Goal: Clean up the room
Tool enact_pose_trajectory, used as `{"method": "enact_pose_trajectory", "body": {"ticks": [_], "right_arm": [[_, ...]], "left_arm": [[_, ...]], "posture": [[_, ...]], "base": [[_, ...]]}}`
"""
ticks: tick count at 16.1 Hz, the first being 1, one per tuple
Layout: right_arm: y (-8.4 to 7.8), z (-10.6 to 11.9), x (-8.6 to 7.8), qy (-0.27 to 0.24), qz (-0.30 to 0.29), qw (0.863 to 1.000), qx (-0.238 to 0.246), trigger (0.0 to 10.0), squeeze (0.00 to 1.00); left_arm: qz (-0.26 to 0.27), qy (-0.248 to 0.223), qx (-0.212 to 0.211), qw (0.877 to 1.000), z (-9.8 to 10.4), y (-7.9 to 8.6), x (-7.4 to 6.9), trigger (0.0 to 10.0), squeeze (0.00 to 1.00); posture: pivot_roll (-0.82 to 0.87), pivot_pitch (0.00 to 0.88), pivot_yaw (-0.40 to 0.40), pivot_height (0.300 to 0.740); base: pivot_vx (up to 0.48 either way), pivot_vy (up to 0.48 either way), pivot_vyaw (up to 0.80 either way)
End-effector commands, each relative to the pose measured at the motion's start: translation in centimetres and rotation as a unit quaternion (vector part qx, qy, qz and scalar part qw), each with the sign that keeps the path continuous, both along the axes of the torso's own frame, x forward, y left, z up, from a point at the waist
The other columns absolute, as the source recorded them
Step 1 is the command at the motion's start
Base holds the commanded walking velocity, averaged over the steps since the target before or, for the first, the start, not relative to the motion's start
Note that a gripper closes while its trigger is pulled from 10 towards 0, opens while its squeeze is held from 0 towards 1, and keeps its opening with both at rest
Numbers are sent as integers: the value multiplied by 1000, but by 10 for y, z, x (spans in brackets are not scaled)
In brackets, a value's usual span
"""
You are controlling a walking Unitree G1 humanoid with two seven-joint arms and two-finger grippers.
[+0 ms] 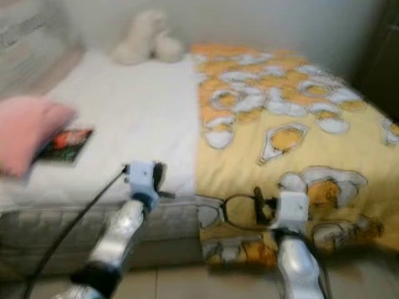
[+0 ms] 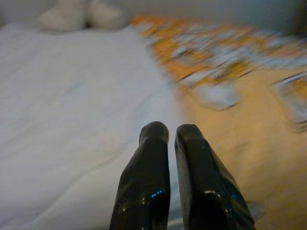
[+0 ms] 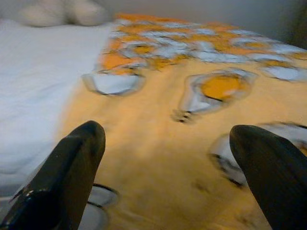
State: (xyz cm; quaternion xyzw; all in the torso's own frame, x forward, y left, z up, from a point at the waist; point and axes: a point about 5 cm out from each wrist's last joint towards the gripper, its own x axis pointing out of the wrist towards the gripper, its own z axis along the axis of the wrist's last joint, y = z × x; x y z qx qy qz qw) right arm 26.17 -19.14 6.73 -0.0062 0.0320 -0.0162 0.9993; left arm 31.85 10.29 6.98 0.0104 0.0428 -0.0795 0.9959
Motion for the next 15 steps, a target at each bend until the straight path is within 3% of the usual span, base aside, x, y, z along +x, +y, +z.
{"method": "enact_pose_trajectory", "body": {"ticks": [1, 2, 3, 7, 13, 15], "right_arm": [[-9, 0, -2, 3, -8, 1000, -7, 10000, 0], [-8, 0, 0, 3, -1, 1000, -10, 10000, 0], [-7, 0, 1, 4, 2, 1000, -13, 10000, 0], [-7, -2, 1, 9, -3, 1000, -15, 10000, 0], [-7, -8, -2, 21, -5, 1000, -21, 10000, 0], [-10, -9, -2, 21, -23, 999, -16, 10000, 0]], "left_arm": [[3, -3, 17, 1000, 2, -4, 2, 10000, 0], [13, 6, 30, 999, 0, 0, 4, 10000, 0], [14, 9, 17, 1000, 0, 1, 5, 10000, 1000], [-14, -7, 18, 1000, 7, -8, 7, 10000, 1000], [-18, -2, 19, 1000, 0, -2, 3, 10000, 1000], [-61, -10, 28, 998, 1, -6, 1, 10000, 1000]], "posture": [[24, 0, 7, 740], [29, 0, 7, 740], [31, 0, 7, 740], [28, 0, 12, 740], [27, 0, 14, 740], [28, 0, 15, 740]], "base": [[251, -405, 438], [251, -405, 438], [255, -405, 438], [279, -388, 436], [312, -362, 515], [354, -319, 522]]}}
